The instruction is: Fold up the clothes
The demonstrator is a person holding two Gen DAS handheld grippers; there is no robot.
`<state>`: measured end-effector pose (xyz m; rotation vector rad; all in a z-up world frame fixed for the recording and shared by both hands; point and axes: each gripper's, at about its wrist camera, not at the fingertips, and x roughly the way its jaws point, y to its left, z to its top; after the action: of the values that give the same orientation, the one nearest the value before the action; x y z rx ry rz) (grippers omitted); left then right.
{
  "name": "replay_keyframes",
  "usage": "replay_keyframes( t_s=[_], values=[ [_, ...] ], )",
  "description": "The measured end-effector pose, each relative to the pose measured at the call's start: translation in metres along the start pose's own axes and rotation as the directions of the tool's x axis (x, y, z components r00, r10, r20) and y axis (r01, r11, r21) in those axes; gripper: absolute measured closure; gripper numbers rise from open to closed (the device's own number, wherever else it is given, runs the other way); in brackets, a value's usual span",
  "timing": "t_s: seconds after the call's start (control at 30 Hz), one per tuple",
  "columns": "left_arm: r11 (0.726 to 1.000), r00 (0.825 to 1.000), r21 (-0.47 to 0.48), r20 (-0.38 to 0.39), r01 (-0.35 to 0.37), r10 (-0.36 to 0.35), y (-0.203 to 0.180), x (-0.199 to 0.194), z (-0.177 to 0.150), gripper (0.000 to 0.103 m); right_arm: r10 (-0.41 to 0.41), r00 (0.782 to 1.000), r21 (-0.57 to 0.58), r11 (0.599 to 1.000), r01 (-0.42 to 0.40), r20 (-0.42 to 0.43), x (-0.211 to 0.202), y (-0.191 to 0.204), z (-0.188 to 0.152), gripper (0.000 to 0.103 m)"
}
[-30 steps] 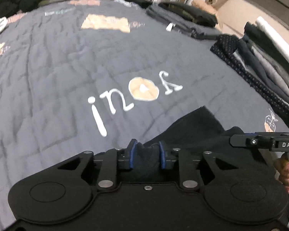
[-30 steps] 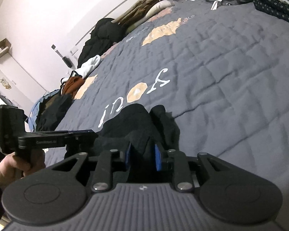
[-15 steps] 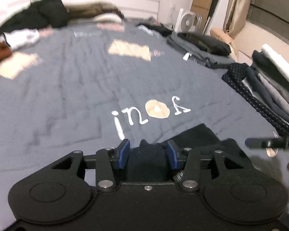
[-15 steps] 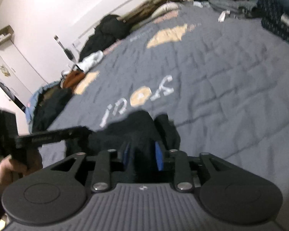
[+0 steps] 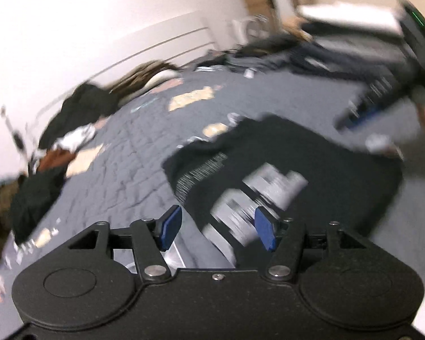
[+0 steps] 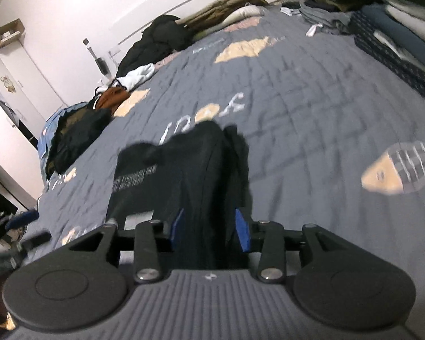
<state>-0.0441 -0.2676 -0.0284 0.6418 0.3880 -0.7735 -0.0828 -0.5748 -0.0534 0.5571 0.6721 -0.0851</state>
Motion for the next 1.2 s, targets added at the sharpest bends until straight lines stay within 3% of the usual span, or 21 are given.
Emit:
replay_keyframes(
  t_s=[0.23, 0.57, 0.77, 0.83, 0.93, 1.03, 1.07, 1.1, 1.13, 1.17, 1.2],
  values=[
    [0.991, 1.0, 0.131, 0.004, -0.007, 0.007, -0.03, -0.004, -0.013, 0.047, -0.055, 0.998, -0.036, 0.998, 0.054, -0.032, -0.014, 0.014, -0.041, 0.063],
    [0.956, 1.0, 0.292, -0.013, -0.004, 0.009, -0.071, -0.001, -0.032, 0.045, -0.115, 0.991, -0.02, 0.993, 0.114, -0.074, -0.014, 0.007, -0.068, 0.063],
    [0.945, 0.997, 0.323, -0.074, 0.042, -0.019, -0.084, 0.019, -0.043, 0.047, -0.135, 0.984, -0.051, 0.99, 0.13, -0.112, -0.009, 0.006, -0.073, 0.085],
    [0.948, 0.996, 0.311, -0.081, 0.061, -0.037, -0.079, 0.018, -0.042, 0.047, -0.15, 0.981, -0.096, 0.986, 0.139, -0.124, -0.009, 0.01, -0.075, 0.086],
    [0.968, 0.988, 0.205, -0.082, 0.147, -0.133, -0.055, 0.004, -0.035, 0.044, -0.171, 0.976, -0.158, 0.976, 0.149, -0.134, -0.009, 0.015, -0.078, 0.086],
    [0.967, 0.968, -0.036, -0.022, 0.251, -0.251, -0.013, -0.005, -0.023, 0.032, -0.164, 0.976, -0.161, 0.977, 0.14, -0.142, -0.011, 0.012, -0.076, 0.085],
    [0.948, 0.957, -0.133, 0.009, 0.29, -0.291, 0.003, -0.007, -0.019, 0.031, -0.157, 0.977, -0.16, 0.978, 0.133, -0.146, -0.013, 0.01, -0.075, 0.084],
    [0.903, 0.937, -0.257, 0.051, 0.345, -0.344, 0.022, -0.004, -0.016, 0.029, -0.15, 0.978, -0.157, 0.979, 0.127, -0.147, -0.014, 0.009, -0.074, 0.083],
    [0.83, 0.909, -0.38, 0.096, 0.409, -0.405, 0.039, 0.002, -0.016, 0.029, -0.145, 0.978, -0.157, 0.98, 0.122, -0.148, -0.016, 0.008, -0.074, 0.082],
    [0.735, 0.875, -0.489, 0.142, 0.469, -0.463, 0.054, 0.012, -0.017, 0.029, -0.147, 0.978, -0.165, 0.979, 0.122, -0.146, -0.016, 0.007, -0.074, 0.081],
    [0.612, 0.833, -0.595, 0.199, 0.521, -0.516, 0.067, 0.026, -0.021, 0.029, -0.15, 0.978, -0.171, 0.977, 0.124, -0.146, -0.016, 0.006, -0.075, 0.077]
  ],
)
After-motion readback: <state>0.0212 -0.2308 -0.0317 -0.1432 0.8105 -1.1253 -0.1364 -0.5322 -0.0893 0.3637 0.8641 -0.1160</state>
